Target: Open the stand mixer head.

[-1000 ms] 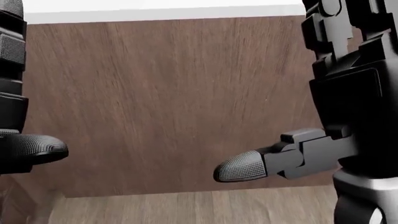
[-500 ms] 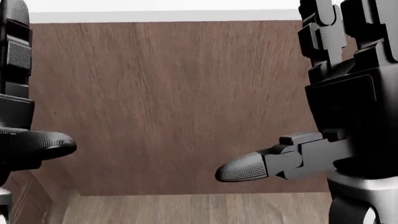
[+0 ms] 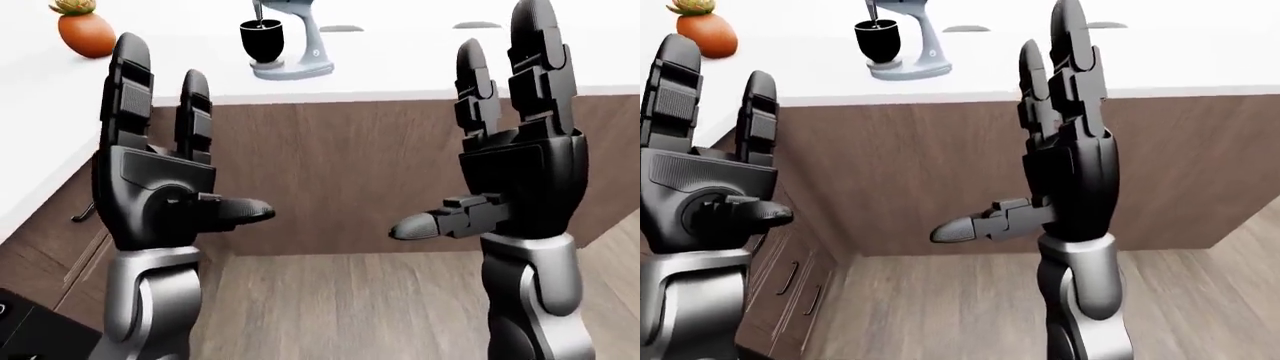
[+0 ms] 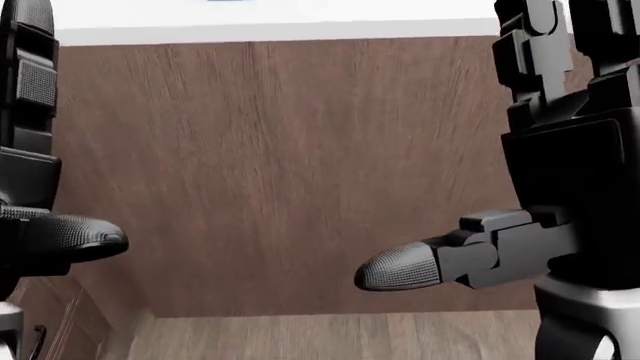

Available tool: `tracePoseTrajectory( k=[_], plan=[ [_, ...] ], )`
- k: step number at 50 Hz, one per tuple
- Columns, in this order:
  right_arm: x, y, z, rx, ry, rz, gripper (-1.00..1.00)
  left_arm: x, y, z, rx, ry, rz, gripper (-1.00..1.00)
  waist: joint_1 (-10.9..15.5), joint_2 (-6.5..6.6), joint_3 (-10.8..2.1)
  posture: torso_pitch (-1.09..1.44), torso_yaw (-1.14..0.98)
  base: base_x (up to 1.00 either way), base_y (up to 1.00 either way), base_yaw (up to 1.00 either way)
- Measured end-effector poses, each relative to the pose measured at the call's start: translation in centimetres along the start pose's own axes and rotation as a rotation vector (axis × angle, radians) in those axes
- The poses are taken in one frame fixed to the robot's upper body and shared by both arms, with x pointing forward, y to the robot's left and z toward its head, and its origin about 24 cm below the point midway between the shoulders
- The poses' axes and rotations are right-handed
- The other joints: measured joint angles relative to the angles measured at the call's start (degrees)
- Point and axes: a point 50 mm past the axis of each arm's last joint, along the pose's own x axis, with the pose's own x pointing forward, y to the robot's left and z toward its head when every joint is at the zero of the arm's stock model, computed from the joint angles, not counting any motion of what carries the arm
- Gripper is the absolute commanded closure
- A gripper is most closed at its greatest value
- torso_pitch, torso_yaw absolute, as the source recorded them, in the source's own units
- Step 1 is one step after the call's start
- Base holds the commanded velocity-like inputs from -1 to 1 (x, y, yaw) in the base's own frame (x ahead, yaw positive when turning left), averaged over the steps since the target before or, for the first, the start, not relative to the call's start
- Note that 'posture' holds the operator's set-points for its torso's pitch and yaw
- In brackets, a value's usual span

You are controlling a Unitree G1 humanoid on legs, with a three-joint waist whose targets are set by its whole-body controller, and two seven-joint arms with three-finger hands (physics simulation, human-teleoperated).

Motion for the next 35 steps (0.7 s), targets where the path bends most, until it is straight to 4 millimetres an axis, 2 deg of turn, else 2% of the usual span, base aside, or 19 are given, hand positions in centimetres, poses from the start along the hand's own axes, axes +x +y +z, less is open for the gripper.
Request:
tracePoseTrajectory(
  k=[1, 3, 4, 7, 8, 11, 15, 18, 20, 22, 24, 25, 27, 28, 29, 31, 32, 34, 35],
  plan=[
    [0.0, 0.0, -0.1, -0.001, 0.003, 0.002, -1.0, -0.1, 0.1, -0.1, 0.0, 0.005, 0.004, -1.0, 0.18, 0.25, 0.73, 0.0, 0.0, 0.0, 1.0, 0.0],
    [-0.1, 0.1, -0.4, 0.002, 0.021, 0.0, -1.0, -0.1, 0.4, -0.4, 0.003, 0.023, 0.018, -1.0, 0.36, -1.44, 0.47, 0.0, 0.0, 0.0, 0.5, 0.0],
    [-0.1, 0.0, -0.4, 0.004, 0.024, -0.003, -1.0, 0.0, 0.4, -0.3, 0.003, 0.022, 0.018, -1.0, 0.09, -1.07, 0.29, 0.0, 0.0, 0.0, 0.0, 0.0],
    [-0.1, 0.0, -0.1, 0.003, 0.008, -0.004, -1.0, -0.1, 0.1, 0.0, 0.0, 0.004, 0.002, -1.0, -1.34, 2.59, 0.71, 0.0, 0.0, 0.0, 0.0, 0.0],
    [-0.1, 0.2, 0.0, 0.011, 0.001, 0.002, -1.0, -0.1, 0.2, 0.1, 0.006, -0.001, 0.004, -1.0, -1.23, 3.19, 0.41, 0.0, 0.0, 0.0, 0.0, 0.0],
    [-0.3, 0.8, -0.5, 0.036, 0.028, 0.033, -1.0, -0.2, 1.0, 0.0, 0.022, 0.01, 0.053, -1.0, -0.07, 0.97, 1.18, 0.0, 0.0, 0.0, 0.0, 0.0],
    [-0.2, 0.5, -0.9, 0.031, 0.048, 0.023, -1.0, -0.1, 0.9, 0.0, 0.023, 0.011, 0.054, -1.0, 0.72, -1.44, 0.24, 0.0, 0.0, 0.11, 0.0, 0.0],
    [-0.3, 0.3, -0.5, 0.034, 0.022, 0.011, -1.0, -0.2, 0.6, 0.1, 0.017, 0.005, 0.036, -1.0, 1.03, -0.84, 4.07, 0.0, 0.0, 1.0, 0.0, 0.0],
    [-0.4, 0.3, -0.3, 0.026, 0.012, 0.015, -1.0, -0.3, 0.7, 0.1, 0.016, 0.004, 0.037, -1.0, 1.11, -0.92, 5.17, 0.0, 0.0, 0.43, 0.0, 0.0],
    [-0.3, 0.5, -0.4, 0.011, 0.014, 0.022, -1.0, -0.3, 0.6, 0.3, 0.015, -0.006, 0.032, -1.0, 0.93, -0.28, 2.3, 0.0, 0.0, 0.0, 0.0, 0.0],
    [-0.1, 0.5, -0.5, 0.0, 0.019, 0.022, -1.0, -0.1, 0.4, 0.4, 0.01, -0.015, 0.019, -1.0, 1.24, -0.91, 0.53, 0.0, 0.0, 0.0, 0.0, 0.0],
    [-0.2, 0.4, -0.6, 0.0, 0.024, 0.021, -1.0, -0.1, 0.5, 0.2, 0.005, -0.009, 0.018, -1.0, 1.25, -0.73, 0.59, 0.0, 0.0, 0.87, 0.0, 0.0],
    [-0.4, 0.2, -1.2, 0.009, 0.062, 0.009, -1.0, -0.2, 0.9, -0.7, 0.001, 0.04, 0.042, -1.0, 0.83, 1.04, 3.89, 0.0, 0.0, 1.0, 0.0, 0.0],
    [-0.6, 0.0, -1.3, 0.009, 0.068, 0.003, -1.0, -0.3, 1.0, -0.9, 0.003, 0.054, 0.045, -1.0, 0.78, 1.04, 4.52, 0.0, 0.0, 1.0, 0.0, 0.0],
    [-0.6, 0.0, -1.2, 0.003, 0.068, 0.001, -1.0, -0.3, 0.9, -0.8, 0.005, 0.055, 0.043, -1.0, 0.67, 0.74, 4.26, 0.0, 0.0, 0.08, 0.0, 0.0],
    [-0.3, 0.1, -0.8, -0.006, 0.043, 0.007, -1.0, -0.1, 0.6, -0.2, 0.007, 0.023, 0.025, -1.0, 0.59, 0.06, 1.47, 0.0, 0.0, 0.0, 0.0, 0.0],
    [-0.1, 0.3, -0.5, -0.006, 0.025, 0.012, -1.0, 0.1, 0.4, 0.1, 0.005, 0.001, 0.014, -1.0, 0.09, 0.19, 0.76, 0.0, 0.0, 0.0, 0.0, 0.0],
    [-0.1, 0.5, -0.2, -0.001, 0.002, 0.019, -1.0, 0.1, 0.2, 0.5, 0.001, -0.023, 0.0, -1.0, -0.33, 1.67, 0.38, 0.0, 0.0, 0.12, 0.0, 0.0],
    [-0.2, 0.5, -0.3, 0.009, 0.007, 0.019, -1.0, 0.1, 0.3, 0.4, 0.0, -0.015, 0.003, -1.0, -0.24, 2.32, 0.82, 0.0, 0.0, 1.0, 0.0, 0.0]
  ],
)
